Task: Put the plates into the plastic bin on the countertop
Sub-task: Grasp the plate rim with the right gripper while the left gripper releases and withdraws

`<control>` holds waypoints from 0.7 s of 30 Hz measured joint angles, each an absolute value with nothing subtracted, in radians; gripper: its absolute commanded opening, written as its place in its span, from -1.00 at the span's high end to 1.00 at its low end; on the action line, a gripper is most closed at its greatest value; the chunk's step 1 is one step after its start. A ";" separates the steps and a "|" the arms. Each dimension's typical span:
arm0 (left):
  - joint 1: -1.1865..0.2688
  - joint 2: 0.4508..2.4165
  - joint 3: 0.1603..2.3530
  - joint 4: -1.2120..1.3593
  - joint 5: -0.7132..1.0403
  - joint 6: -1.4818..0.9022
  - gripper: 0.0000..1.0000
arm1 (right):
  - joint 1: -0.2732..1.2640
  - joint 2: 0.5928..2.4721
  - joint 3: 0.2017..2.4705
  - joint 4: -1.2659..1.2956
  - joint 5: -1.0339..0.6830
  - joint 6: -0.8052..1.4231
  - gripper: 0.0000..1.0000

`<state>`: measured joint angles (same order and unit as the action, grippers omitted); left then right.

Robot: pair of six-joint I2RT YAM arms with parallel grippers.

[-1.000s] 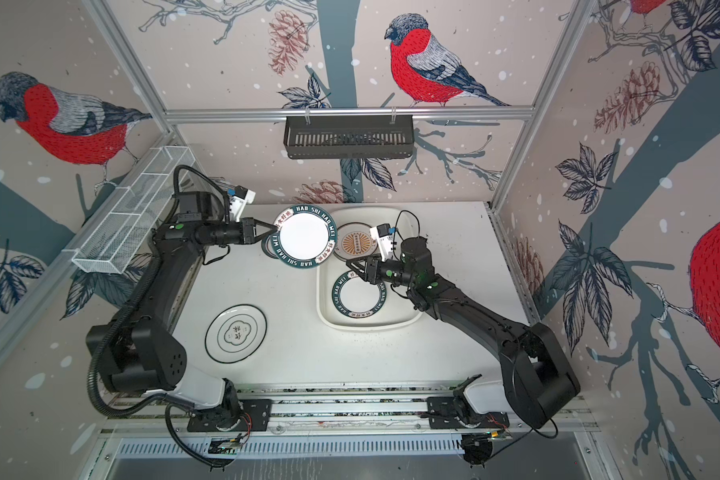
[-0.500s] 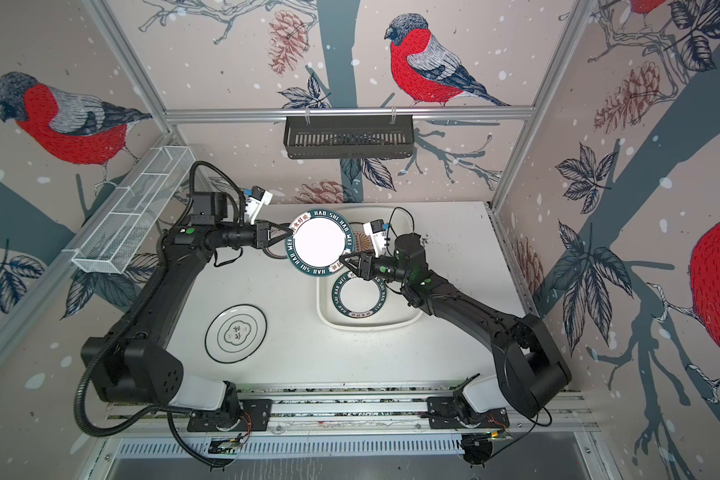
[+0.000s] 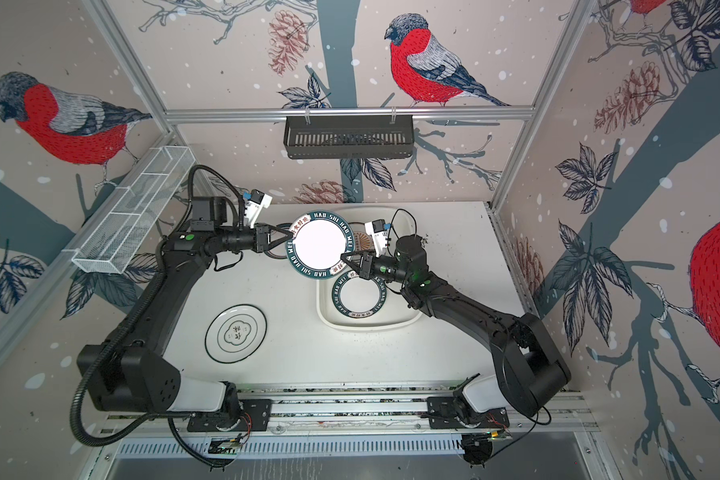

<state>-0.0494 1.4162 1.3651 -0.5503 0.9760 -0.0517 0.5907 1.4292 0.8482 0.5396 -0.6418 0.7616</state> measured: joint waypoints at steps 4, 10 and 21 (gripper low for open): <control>-0.056 1.405 1.356 -0.532 0.978 -0.050 0.97 | 0.590 1.429 0.843 0.547 -0.633 0.785 0.82; -0.062 1.396 1.340 -0.516 0.994 -0.054 0.19 | 0.591 1.435 0.841 0.555 -0.629 0.801 0.85; -0.063 1.392 1.336 -0.515 0.970 -0.069 -0.34 | 0.542 1.433 0.841 0.549 -0.658 0.798 0.86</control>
<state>-0.0628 1.3918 1.3357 -0.5148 0.9699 -0.0689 0.5415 1.4330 0.8410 0.5491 -0.6579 0.7979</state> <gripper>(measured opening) 0.668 0.086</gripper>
